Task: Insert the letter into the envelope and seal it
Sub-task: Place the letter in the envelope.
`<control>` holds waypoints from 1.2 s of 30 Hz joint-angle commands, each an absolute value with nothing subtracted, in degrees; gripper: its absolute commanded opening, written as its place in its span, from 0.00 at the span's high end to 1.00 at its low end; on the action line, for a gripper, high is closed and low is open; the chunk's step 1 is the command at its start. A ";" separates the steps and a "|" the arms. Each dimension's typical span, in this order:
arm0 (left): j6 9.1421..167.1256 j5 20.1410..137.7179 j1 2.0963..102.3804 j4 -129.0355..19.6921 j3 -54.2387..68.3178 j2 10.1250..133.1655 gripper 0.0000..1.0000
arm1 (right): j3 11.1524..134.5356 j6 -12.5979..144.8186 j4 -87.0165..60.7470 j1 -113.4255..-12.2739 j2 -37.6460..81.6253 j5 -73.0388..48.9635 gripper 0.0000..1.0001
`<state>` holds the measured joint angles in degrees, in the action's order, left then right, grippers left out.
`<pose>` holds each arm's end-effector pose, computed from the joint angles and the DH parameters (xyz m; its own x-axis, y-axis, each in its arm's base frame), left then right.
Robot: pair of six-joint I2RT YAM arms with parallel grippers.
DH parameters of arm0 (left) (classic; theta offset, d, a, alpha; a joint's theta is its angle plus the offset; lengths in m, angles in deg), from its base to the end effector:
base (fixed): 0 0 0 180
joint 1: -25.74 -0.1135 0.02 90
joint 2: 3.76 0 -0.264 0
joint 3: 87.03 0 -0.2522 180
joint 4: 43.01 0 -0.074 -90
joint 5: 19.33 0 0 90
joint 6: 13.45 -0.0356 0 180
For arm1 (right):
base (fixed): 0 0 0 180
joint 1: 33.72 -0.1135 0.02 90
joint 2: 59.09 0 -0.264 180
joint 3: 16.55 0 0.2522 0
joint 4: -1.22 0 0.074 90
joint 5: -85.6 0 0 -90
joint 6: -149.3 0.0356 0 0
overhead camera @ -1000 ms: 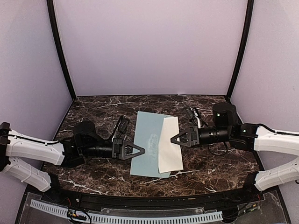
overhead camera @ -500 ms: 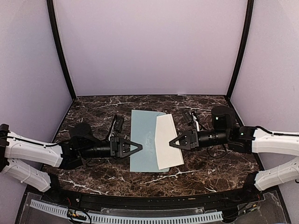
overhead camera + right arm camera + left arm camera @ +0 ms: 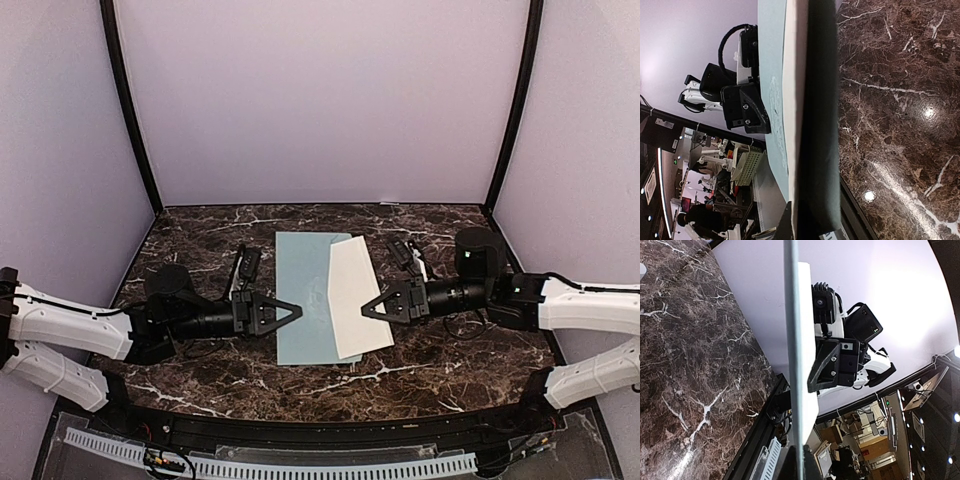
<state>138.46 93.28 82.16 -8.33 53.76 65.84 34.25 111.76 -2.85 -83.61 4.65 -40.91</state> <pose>0.1280 -0.2176 0.2414 -0.8461 -0.1980 -0.4949 0.4985 0.0350 -0.8662 0.1430 0.2026 0.2638 -0.8929 -0.0708 -0.4447 -0.4485 0.2278 0.8643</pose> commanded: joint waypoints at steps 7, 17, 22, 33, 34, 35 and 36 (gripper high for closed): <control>140.20 96.82 82.25 -1.11 54.68 66.29 1.00 | 33.93 110.56 1.96 -84.56 4.80 -38.02 1.00; 143.66 101.25 82.25 2.96 54.01 69.32 1.00 | 34.88 106.34 1.06 -84.96 5.13 -34.70 1.00; 143.56 99.79 82.27 2.50 53.88 69.51 1.00 | 35.04 108.50 4.69 -85.59 5.81 -33.77 1.00; 141.86 98.40 82.33 -3.48 51.88 70.07 1.00 | 35.49 113.87 10.61 -86.69 7.92 -33.36 1.00; 141.46 98.04 82.29 -4.07 51.79 69.98 1.00 | 35.56 114.37 11.08 -86.95 8.15 -33.40 1.00; 140.99 97.98 82.26 -4.64 51.52 69.96 0.99 | 35.65 114.65 11.35 -87.29 8.42 -33.36 1.00; 140.81 97.95 82.26 -4.69 51.48 69.97 0.99 | 35.81 114.68 11.47 -87.64 8.67 -33.32 1.00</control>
